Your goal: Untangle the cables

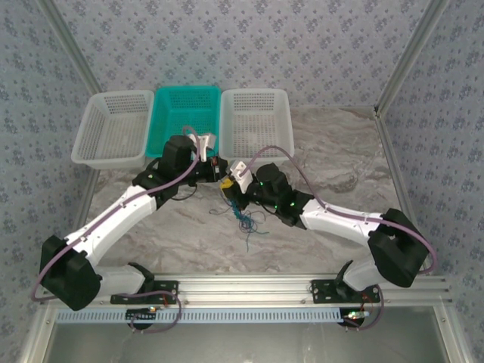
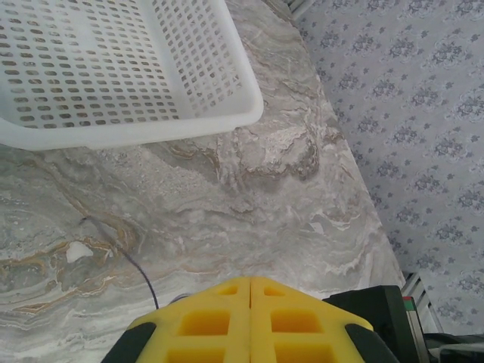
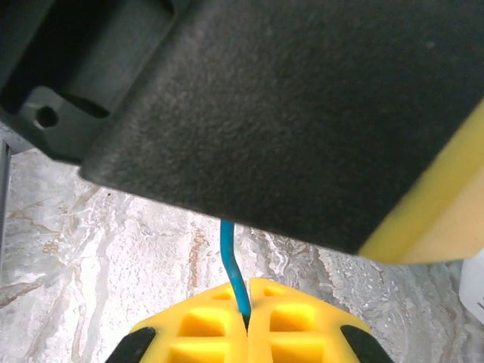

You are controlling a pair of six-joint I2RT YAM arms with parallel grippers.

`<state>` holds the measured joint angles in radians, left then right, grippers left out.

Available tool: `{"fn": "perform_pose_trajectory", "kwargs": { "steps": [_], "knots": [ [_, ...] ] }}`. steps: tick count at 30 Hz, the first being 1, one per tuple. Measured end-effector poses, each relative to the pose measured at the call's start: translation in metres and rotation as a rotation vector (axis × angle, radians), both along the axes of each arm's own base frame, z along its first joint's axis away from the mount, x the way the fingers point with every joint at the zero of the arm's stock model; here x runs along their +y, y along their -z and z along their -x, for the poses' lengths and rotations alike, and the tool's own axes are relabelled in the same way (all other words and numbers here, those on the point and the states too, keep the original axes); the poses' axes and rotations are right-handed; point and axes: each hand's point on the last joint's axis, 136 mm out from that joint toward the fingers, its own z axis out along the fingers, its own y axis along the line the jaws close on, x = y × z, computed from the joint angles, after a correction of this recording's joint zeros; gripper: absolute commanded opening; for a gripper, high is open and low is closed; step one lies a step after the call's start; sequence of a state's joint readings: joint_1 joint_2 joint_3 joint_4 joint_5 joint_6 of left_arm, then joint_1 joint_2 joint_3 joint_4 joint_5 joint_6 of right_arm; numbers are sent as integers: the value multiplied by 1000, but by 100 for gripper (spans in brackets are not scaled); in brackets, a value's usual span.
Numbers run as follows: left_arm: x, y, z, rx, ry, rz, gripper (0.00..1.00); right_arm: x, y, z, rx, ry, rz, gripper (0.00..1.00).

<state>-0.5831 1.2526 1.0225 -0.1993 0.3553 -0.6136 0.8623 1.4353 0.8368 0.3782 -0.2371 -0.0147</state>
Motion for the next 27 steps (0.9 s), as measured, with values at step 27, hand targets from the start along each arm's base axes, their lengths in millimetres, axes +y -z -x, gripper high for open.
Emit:
{"fn": "perform_pose_trajectory", "kwargs": {
  "steps": [27],
  "knots": [
    [13,38,7,135,-60,360,48,-27,-47,-15,198,12,-252,0]
  ]
}}
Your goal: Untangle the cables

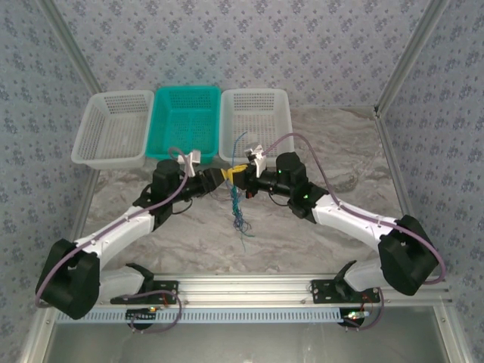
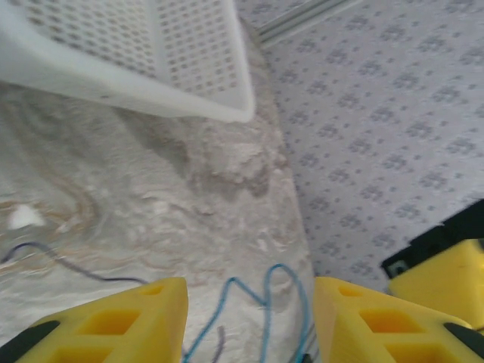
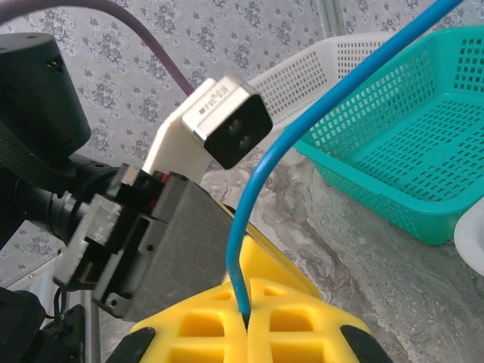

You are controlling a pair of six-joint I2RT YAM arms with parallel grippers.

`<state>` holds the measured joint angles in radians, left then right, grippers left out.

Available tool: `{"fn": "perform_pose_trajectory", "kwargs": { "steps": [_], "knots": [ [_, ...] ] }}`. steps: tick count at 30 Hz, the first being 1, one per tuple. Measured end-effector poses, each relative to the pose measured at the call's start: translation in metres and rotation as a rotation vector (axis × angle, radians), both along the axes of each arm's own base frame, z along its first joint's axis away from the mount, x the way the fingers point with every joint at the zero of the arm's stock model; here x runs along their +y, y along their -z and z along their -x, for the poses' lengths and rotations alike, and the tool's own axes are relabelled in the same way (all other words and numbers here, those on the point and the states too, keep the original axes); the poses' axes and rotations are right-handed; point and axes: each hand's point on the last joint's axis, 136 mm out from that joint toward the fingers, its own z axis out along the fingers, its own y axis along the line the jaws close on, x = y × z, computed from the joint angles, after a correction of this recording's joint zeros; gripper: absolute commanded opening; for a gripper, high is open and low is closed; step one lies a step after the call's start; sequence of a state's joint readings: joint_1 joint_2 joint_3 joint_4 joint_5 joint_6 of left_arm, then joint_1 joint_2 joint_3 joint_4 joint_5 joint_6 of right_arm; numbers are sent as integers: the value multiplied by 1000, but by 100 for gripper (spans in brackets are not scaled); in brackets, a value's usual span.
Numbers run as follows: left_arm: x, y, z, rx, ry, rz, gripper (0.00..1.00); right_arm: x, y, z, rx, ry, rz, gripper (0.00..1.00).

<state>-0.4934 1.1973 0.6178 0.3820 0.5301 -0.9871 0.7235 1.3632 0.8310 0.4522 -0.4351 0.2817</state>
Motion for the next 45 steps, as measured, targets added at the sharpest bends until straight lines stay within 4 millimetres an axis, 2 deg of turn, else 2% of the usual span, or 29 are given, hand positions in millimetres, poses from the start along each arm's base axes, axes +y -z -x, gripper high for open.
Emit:
{"fn": "perform_pose_trajectory", "kwargs": {
  "steps": [9,17,21,24,26,28,32,33,38,42,43,44,45],
  "knots": [
    [-4,-27,3,-53,19,80,46,-6,-6,-4,8,20,-17,0],
    [-15,-26,13,-56,84,77,28,-8,-5,-6,39,33,-27,0],
    [-21,-25,9,-53,95,73,30,-12,-2,-11,60,56,-26,0],
    [-23,-25,6,-58,96,62,44,-15,-3,-14,66,69,-32,0],
    [-24,-22,4,-56,95,52,45,-17,-5,-16,65,77,-38,0],
    [-25,-22,4,-58,100,48,36,-18,-6,-17,71,83,-43,0],
    [-35,-25,12,-75,156,45,3,-21,-7,-21,89,101,-56,0],
    [-38,-24,14,-75,166,41,0,-21,-8,-21,90,102,-62,0],
    [-41,-17,18,-73,192,22,0,-22,-10,-22,104,113,-77,1],
    [-38,-7,16,-61,173,-35,0,-29,-6,-31,142,160,-92,17],
    [-36,-2,15,-55,163,-57,0,-33,-5,-34,156,179,-100,18],
    [-33,3,15,-46,156,-77,0,-38,-3,-38,167,200,-106,17],
    [-32,6,15,-38,151,-91,0,-42,-3,-41,172,215,-111,10]
  ]
}}
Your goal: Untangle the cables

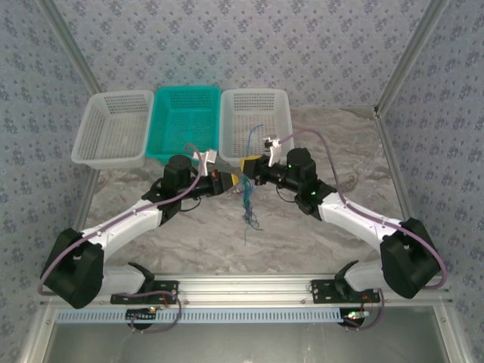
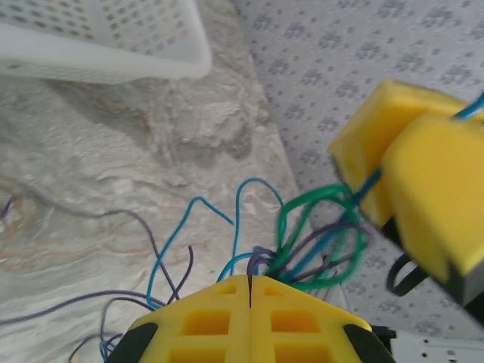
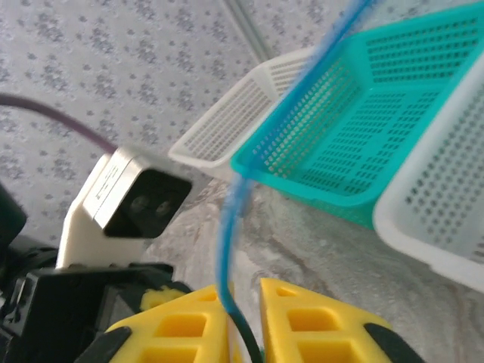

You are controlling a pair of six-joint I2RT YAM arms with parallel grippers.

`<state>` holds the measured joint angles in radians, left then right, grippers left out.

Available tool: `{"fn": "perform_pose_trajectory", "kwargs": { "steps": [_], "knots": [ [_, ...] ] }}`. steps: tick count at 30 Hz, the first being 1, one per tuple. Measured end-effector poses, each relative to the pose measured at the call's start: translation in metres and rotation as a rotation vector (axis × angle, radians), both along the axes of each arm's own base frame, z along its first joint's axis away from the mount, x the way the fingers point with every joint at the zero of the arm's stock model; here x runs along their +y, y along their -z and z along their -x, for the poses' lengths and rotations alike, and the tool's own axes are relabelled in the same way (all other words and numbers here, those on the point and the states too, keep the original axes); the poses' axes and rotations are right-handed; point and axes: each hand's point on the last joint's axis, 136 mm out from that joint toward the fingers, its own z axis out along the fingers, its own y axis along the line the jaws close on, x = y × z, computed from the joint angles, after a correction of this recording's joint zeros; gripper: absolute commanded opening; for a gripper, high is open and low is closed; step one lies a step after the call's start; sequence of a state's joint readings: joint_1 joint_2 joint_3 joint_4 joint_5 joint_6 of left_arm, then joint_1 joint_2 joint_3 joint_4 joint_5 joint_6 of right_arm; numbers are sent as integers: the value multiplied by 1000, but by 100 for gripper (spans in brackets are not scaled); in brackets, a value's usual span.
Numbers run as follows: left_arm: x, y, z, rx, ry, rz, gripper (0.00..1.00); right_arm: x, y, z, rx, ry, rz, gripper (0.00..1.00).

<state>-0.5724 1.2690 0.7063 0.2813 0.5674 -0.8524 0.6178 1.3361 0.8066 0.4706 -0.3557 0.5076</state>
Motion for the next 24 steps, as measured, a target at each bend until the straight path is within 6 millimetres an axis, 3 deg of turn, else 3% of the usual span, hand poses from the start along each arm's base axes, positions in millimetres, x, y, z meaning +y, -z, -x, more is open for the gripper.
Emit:
{"fn": "perform_pose_trajectory", "kwargs": {
  "steps": [3,12,15,20,24],
  "knots": [
    [4,10,0,22,-13,-37,0,-7,-3,-4,6,22,-19,0],
    [13,17,-3,24,-48,-80,0,-9,-2,-2,7,19,-28,0],
    [34,23,-10,34,-122,-131,0,-22,0,-5,14,49,-33,0],
    [97,49,-21,92,-318,-203,0,-59,0,-12,43,140,-73,0],
    [100,67,-11,130,-307,-214,0,-59,7,-7,78,123,-79,0]
  ]
}}
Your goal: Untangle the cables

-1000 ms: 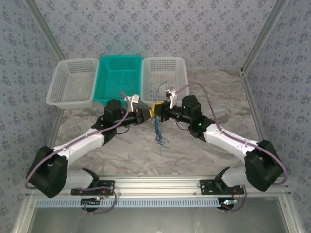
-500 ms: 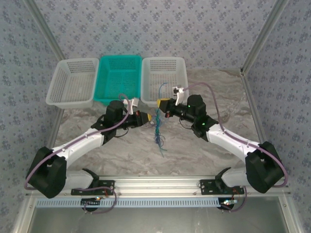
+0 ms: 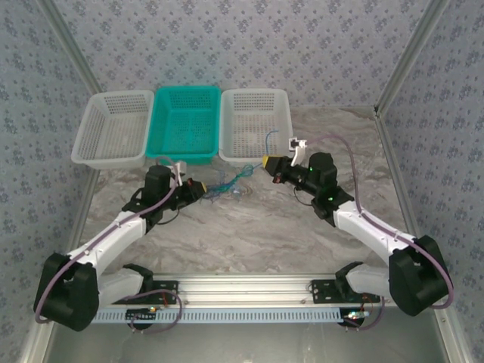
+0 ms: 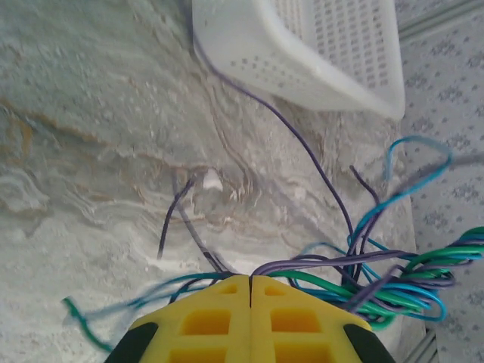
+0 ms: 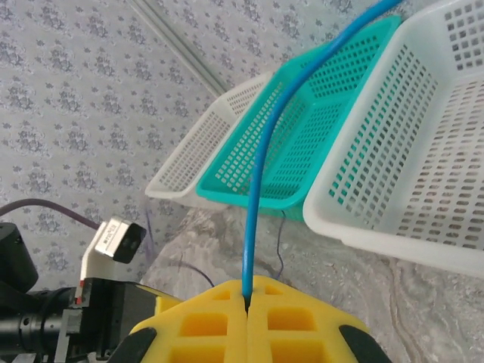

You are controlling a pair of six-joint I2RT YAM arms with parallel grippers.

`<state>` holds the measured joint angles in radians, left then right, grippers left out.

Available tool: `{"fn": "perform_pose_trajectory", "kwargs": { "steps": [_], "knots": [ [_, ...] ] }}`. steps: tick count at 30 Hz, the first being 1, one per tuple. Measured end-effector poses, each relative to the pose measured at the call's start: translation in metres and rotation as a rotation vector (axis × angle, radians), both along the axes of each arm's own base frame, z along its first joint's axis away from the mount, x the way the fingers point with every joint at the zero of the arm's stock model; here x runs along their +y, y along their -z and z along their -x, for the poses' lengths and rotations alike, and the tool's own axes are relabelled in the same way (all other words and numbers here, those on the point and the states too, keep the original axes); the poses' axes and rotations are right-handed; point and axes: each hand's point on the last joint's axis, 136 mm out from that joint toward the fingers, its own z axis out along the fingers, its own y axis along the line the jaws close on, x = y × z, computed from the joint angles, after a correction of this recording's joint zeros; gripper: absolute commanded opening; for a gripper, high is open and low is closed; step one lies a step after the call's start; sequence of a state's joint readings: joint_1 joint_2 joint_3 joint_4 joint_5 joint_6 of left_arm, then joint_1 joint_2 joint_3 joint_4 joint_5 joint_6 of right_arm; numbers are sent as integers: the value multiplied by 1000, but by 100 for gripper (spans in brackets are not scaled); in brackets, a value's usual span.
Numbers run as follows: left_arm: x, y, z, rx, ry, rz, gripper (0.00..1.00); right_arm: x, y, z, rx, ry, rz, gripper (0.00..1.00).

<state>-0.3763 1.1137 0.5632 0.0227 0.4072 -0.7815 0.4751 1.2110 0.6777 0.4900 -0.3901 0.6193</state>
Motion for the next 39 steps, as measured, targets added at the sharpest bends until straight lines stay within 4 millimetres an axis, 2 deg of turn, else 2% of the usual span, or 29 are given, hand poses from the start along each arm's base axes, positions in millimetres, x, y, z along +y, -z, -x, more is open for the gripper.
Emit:
{"fn": "perform_pose_trajectory", "kwargs": {
  "steps": [1,2,5,7,10,14,17,19,27,29,31,34,35,39],
  "knots": [
    [-1,1,2,4,7,0,0,1,0,1,2,-6,-2,0],
    [-3,1,3,2,16,0,6,3,0,3,2,-15,-3,0],
    [-10,-3,5,-26,52,4,38,11,-4,9,-12,-52,-4,0],
    [-15,-7,7,-53,83,-2,53,18,-11,12,-37,-84,-7,0],
    [-29,-26,14,-139,172,-25,60,31,-26,21,-97,-152,-4,0],
    [-56,-77,28,-345,331,-31,62,43,-36,33,-159,-236,9,0],
    [-70,-108,37,-471,431,-28,61,46,-38,40,-188,-286,26,0],
    [-73,-117,39,-525,474,-39,61,49,-40,45,-207,-322,39,0],
    [-98,-115,53,-631,688,-126,58,60,-60,67,-291,-482,65,0],
    [-103,-115,53,-643,712,-133,48,61,-64,71,-306,-509,68,0],
    [-105,-113,52,-648,721,-138,27,63,-66,74,-314,-528,69,0],
    [-107,-112,49,-658,715,-144,4,64,-65,77,-312,-541,74,0],
    [-107,-112,48,-663,714,-147,0,64,-64,77,-312,-543,76,0],
    [-106,-113,45,-664,695,-154,0,63,-65,75,-313,-532,78,0]
  ]
}}
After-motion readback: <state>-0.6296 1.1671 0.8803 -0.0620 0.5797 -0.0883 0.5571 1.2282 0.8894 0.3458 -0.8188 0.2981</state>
